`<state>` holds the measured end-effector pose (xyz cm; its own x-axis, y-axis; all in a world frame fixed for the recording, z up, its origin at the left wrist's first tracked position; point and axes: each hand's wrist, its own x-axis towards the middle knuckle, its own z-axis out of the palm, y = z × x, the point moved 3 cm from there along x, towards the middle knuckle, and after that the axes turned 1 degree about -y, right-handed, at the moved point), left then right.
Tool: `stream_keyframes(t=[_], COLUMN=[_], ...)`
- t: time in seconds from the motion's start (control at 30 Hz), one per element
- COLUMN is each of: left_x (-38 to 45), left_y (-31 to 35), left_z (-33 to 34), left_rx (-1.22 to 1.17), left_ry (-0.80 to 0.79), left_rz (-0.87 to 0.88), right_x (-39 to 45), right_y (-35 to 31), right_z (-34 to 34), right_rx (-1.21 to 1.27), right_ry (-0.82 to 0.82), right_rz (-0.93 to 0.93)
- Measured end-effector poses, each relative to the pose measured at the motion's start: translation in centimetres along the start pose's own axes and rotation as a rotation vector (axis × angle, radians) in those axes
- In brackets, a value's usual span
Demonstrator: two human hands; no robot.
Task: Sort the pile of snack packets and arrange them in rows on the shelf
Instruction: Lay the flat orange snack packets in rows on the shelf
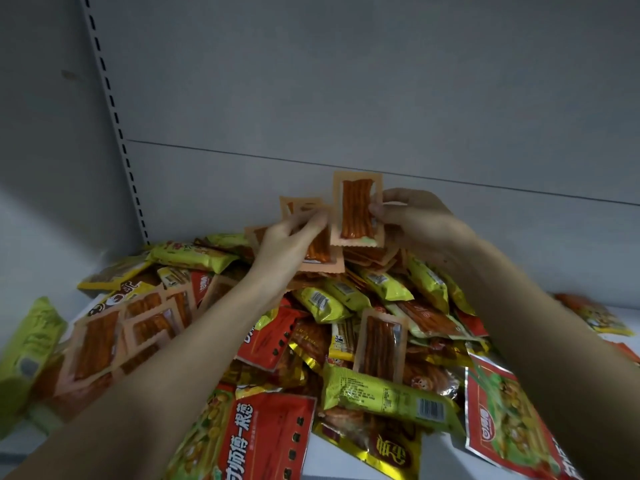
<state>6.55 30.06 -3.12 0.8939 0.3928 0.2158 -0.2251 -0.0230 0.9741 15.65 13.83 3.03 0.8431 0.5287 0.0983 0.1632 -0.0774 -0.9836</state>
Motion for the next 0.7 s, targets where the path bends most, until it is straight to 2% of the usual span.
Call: stream_keyframes(t=[0.1,0.27,0.3,0.4,0.43,0.47,0.6,0.7], left_x=[0.1,0.1,-0.1,-1.2,-1.4,-1.5,-1.4,-1.3], left_y=[0.1,0.2,0.1,-0.3,-0.4,-0.6,-0.9,-0.9], left_z=[0.7,-0.4,-0.6,-0.2,0.0,0.2,1.2,1.6], left_rx=[0.019,0.081,0.095,0.132,0.127,0.122,0.125,0.134], left_ry=[-0.053,-0.023,-0.027,-0.063,-0.069,-0.075,-0.101,-0.107], left_rz=[0.051,0.077,0.085,0.101,0.096,0.088,0.067,0.08], right_x=[0.1,-0.7,-1.3,-3.0,-3.3,-3.4,-3.7,-4.1], right_y=[0.9,1.2,1.2,2.4,3.0,3.6,5.2,5.9], right_z=[1.5,-0.4,-1.0,-1.4,-1.1,-0.8,0.1,0.3], right_rx=[-0.07,-0.595,-0.718,-1.193,-1.279,-1.31,-1.31,-1.307], right_ry=[-0.057,0.046,-0.017,-0.367,-0.437,-0.461,-0.354,-0.338], right_rz=[0.022,-0.021,-0.014,0.115,0.14,0.149,0.07,0.031])
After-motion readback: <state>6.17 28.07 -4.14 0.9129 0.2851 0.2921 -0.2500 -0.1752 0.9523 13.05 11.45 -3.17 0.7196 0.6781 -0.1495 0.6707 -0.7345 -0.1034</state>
